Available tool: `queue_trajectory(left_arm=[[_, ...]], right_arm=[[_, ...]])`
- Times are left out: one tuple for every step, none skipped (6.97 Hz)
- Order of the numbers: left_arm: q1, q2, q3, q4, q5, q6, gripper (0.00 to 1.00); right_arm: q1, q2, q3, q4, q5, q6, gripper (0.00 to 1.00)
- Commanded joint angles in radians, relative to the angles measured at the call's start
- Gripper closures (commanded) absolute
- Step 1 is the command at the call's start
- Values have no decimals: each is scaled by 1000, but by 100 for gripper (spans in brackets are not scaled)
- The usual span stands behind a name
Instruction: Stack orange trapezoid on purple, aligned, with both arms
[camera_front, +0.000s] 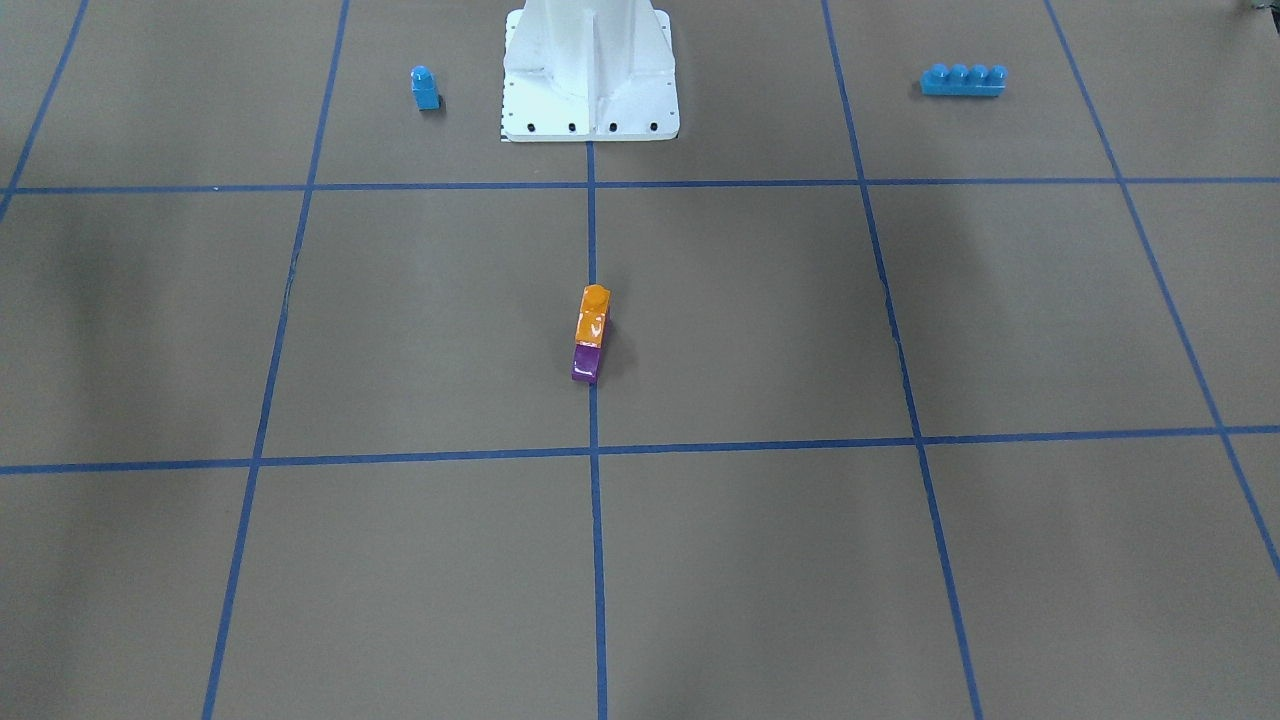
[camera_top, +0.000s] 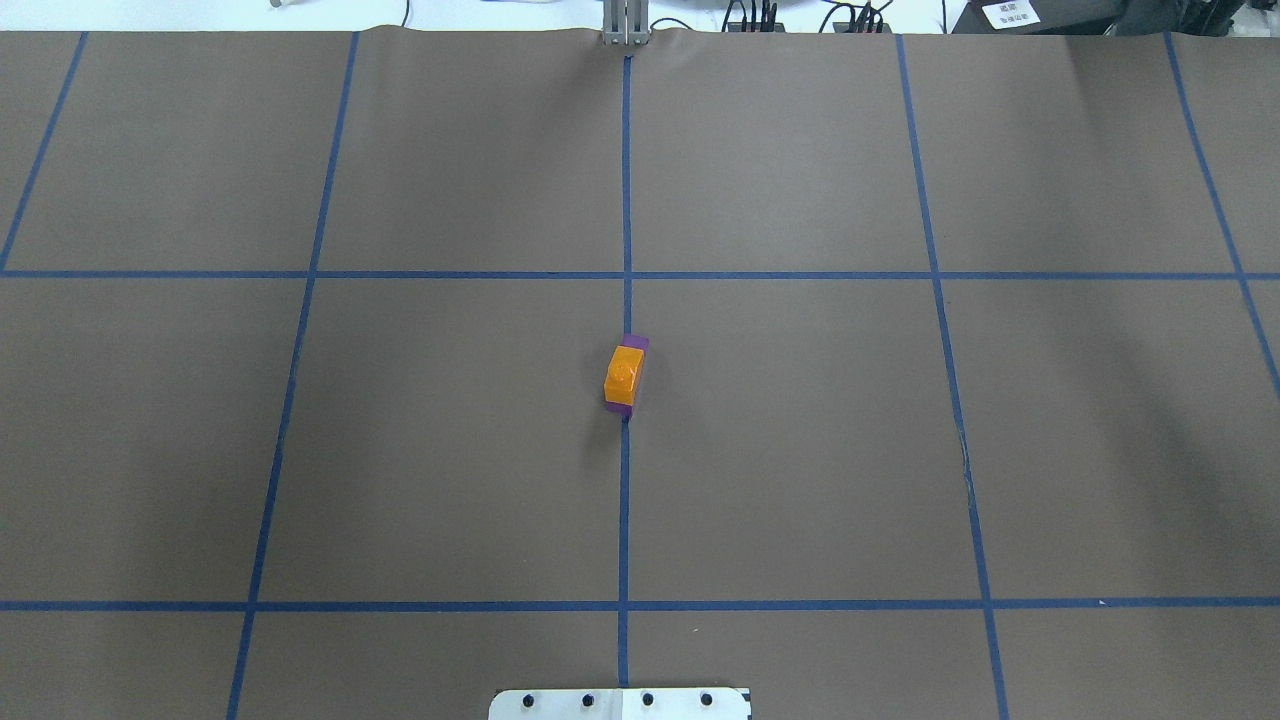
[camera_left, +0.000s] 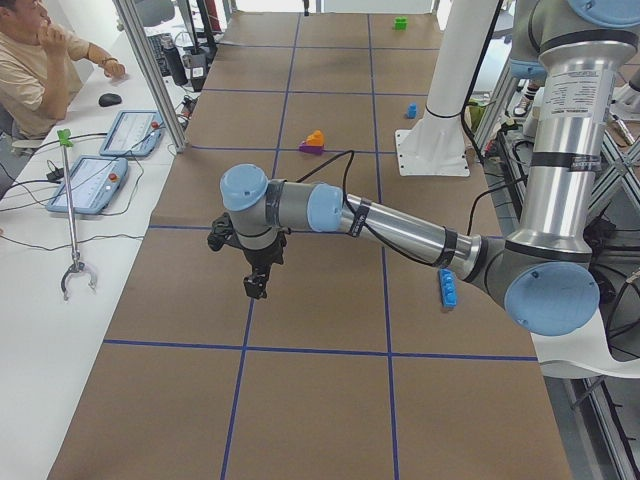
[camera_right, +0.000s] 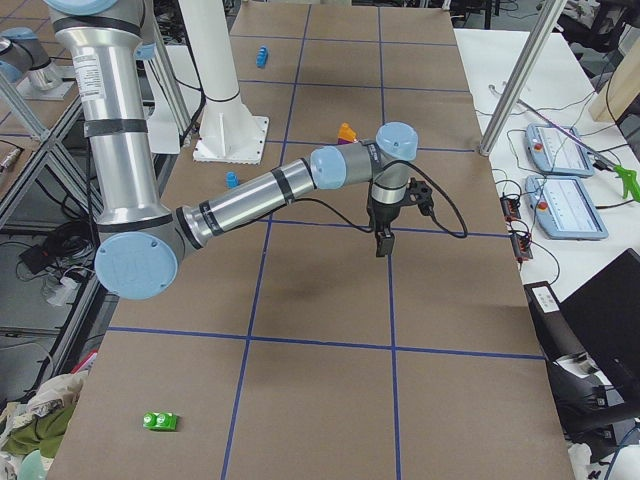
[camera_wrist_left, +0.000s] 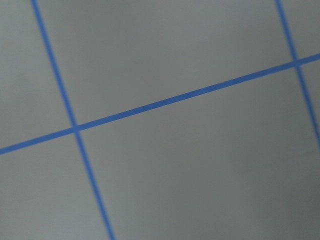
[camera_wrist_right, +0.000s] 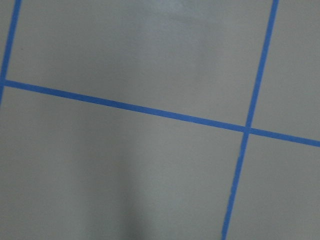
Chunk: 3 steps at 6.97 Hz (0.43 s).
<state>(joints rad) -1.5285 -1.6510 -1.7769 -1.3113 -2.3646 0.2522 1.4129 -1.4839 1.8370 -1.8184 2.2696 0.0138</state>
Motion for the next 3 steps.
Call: queue_trajectory(left_arm=[[-27,4,17,7,-1,-17,0],[-27,14,17,4,-1,-34,0],[-27,14,14,1,-2,-36,0]], right_arm=[[56,-35,-45,-1,14,-54,0],[70,-54,-59,1,37,-52,0],[72,-58,-62,1,53,-52,0]])
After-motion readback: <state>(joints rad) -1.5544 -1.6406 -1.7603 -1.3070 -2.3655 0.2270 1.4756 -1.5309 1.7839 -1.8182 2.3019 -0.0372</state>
